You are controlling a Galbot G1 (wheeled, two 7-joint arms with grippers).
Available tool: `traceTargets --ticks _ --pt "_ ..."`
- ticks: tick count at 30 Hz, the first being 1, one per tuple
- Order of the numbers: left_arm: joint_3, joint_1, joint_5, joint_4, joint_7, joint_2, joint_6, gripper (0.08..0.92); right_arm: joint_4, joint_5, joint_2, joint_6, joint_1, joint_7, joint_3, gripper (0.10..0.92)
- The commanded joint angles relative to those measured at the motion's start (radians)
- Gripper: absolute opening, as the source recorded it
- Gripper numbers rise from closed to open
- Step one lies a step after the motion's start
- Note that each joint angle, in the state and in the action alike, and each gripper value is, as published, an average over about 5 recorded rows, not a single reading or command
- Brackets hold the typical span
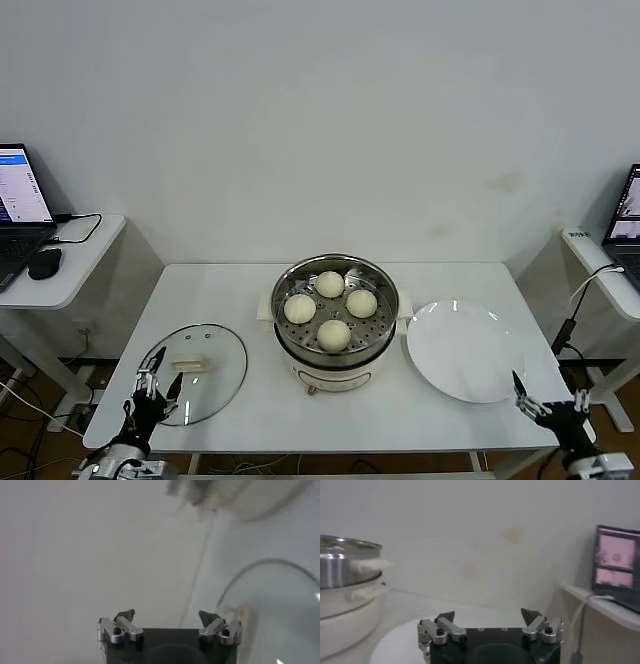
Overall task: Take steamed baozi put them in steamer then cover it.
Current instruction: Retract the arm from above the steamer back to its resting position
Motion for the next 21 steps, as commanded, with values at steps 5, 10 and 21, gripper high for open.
traceTargets --ticks 5,10,21 --pt "0.028 -0.167 0.218 0.21 0.027 0.047 -0.026 0.823 -0.011 -0.021 0.062 0.013 -0.05 0.011 0.042 0.823" --pt "0.045 -0.216 0.213 0.253 0.025 0.05 -0.034 0.823 -0.009 -0.031 0.075 0.013 -0.054 0.006 0.04 0.823" --pt "0.075 -0.321 0.216 0.308 0.027 0.03 -0.047 0.823 -0.017 -0.057 0.084 0.009 -0.058 -0.002 0.038 0.823"
